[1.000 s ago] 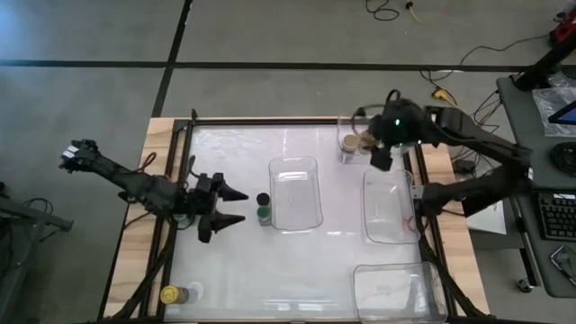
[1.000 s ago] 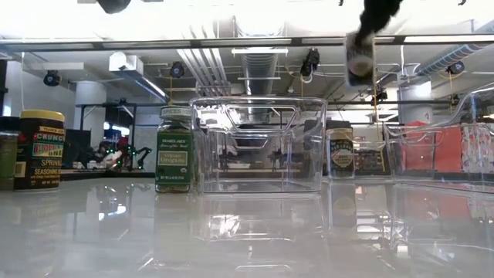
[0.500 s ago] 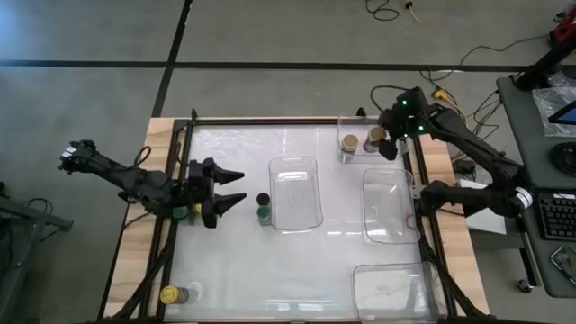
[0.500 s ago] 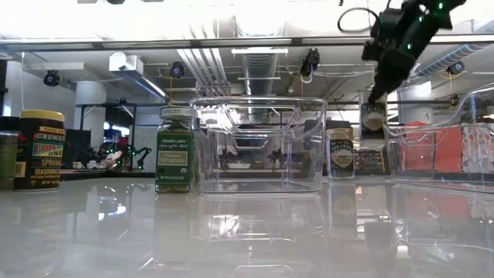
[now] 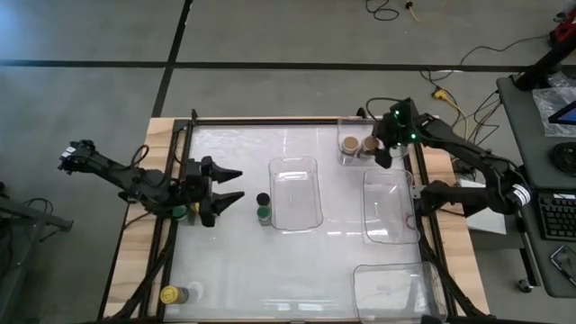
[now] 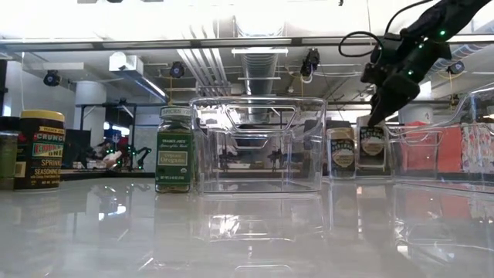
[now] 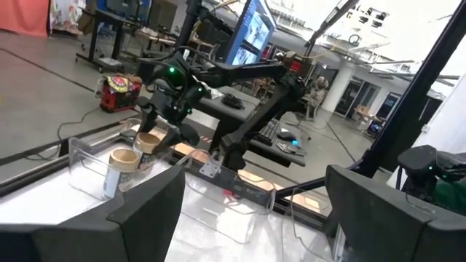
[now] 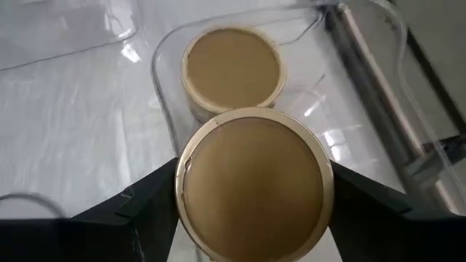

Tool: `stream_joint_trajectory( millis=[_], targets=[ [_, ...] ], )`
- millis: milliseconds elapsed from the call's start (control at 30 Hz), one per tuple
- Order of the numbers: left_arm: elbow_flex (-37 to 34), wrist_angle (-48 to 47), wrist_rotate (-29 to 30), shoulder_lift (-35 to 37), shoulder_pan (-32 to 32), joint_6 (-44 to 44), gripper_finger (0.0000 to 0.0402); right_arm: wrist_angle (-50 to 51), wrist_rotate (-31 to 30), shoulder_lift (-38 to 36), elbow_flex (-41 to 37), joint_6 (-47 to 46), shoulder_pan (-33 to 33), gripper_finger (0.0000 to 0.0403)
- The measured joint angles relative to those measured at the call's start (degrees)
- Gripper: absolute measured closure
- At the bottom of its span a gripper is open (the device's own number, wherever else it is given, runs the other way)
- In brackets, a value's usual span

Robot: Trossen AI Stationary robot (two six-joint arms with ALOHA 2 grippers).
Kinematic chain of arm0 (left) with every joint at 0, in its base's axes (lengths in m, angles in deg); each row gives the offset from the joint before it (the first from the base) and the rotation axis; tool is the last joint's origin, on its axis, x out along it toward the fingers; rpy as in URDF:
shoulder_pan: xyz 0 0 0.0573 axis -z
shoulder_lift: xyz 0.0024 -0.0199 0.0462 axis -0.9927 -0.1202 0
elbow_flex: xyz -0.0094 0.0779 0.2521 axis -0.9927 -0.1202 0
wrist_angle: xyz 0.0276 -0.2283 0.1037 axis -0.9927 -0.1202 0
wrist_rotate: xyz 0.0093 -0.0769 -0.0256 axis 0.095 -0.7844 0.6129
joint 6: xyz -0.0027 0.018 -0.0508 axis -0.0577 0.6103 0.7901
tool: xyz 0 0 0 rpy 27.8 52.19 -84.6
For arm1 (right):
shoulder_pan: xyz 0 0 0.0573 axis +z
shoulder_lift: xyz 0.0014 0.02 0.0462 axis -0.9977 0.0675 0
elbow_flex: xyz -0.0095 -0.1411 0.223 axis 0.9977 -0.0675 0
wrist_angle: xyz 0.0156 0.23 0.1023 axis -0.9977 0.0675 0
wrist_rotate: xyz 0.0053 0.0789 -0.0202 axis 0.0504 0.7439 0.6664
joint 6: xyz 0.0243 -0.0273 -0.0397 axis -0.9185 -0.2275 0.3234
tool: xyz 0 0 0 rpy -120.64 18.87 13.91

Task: Sort spices by type
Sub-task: Put the gold seasoning bottle into the top right transparent bin

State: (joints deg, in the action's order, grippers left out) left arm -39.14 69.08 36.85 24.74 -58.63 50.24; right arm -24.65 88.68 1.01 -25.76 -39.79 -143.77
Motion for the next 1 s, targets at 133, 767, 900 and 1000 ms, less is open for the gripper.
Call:
stream_joint_trajectory(
  millis=[133, 767, 900, 1000],
  targets=[
    [0.0, -0.1, 0.0, 0.0, 0.0, -0.2, 0.0086, -0.4, 0.0, 1.4, -0.1, 0.4, 0.0, 0.0132],
    [0.0, -0.9, 0.0, 1.5, 0.0, -1.3, 0.0086, -2.8, 0.4, 6.7, -0.6, -0.5, 0.1, 0.0095],
    [0.0, -1.4, 0.0, 2.6, 0.0, -2.1, 0.0086, -2.8, 0.3, 6.5, -0.7, -0.8, 0.7, 0.0077],
    [0.0, -1.4, 0.0, 3.2, 0.0, -3.0, 0.0086, -2.1, 0.2, 6.1, -0.4, -1.7, 0.8, 0.0069]
  ],
)
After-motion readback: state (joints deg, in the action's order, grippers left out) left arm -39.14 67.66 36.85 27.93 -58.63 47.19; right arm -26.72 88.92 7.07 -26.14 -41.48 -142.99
